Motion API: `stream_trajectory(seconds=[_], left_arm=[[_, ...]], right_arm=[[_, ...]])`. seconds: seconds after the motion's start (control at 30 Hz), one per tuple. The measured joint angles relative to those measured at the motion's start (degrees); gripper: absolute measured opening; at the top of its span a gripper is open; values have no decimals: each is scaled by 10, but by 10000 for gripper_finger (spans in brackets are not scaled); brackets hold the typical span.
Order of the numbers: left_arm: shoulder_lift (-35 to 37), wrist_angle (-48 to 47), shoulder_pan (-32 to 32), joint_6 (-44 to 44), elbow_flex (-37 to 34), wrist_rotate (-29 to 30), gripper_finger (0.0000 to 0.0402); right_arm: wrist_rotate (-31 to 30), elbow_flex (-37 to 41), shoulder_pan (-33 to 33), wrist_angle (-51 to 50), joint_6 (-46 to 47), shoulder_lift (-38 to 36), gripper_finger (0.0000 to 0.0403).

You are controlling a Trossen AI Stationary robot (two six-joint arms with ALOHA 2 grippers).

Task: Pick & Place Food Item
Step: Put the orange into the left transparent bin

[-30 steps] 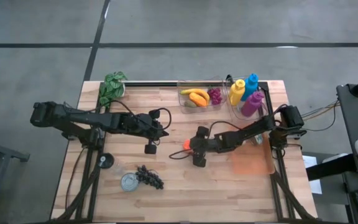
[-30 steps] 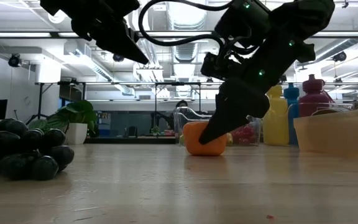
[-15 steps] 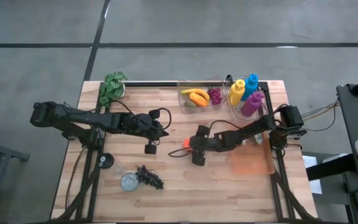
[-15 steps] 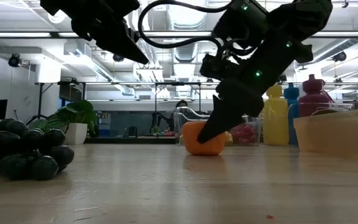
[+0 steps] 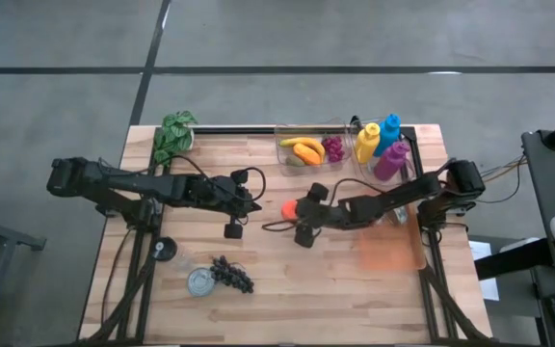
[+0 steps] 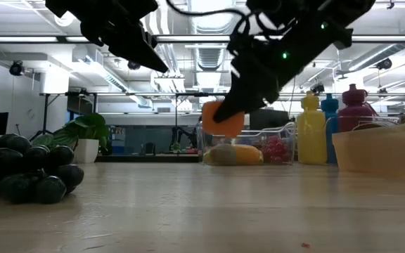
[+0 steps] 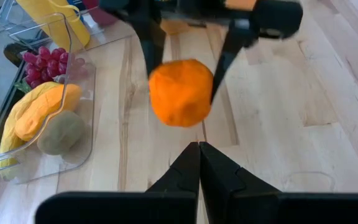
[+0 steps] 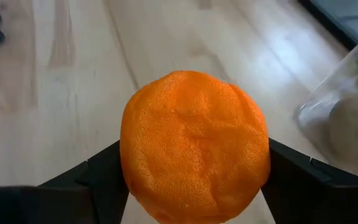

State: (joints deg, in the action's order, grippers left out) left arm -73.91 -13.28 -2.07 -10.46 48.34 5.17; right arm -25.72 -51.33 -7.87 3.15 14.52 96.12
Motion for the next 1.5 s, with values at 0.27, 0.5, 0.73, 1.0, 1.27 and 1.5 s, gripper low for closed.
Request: stream_trajectory(seconds=[0.27, 0.5, 0.73, 1.0, 1.27, 1.5], left_arm=[[0, -1, 0, 0, 0, 0, 15], [0, -3, 0, 0, 0, 0, 15], [0, -3, 0, 0, 0, 0, 15], [0, -3, 0, 0, 0, 0, 15], [0, -4, 0, 0, 0, 0, 15], [0, -3, 0, 0, 0, 0, 16]], right_arm=[[-73, 1, 21, -47, 4, -75, 282], [-90, 2, 89, -64, 1, -146, 283], [-25, 4, 208, -73, 19, -170, 281], [24, 6, 314, -73, 53, -122, 281], [23, -3, 347, -69, 63, -66, 283], [22, -8, 352, -68, 71, -39, 282]])
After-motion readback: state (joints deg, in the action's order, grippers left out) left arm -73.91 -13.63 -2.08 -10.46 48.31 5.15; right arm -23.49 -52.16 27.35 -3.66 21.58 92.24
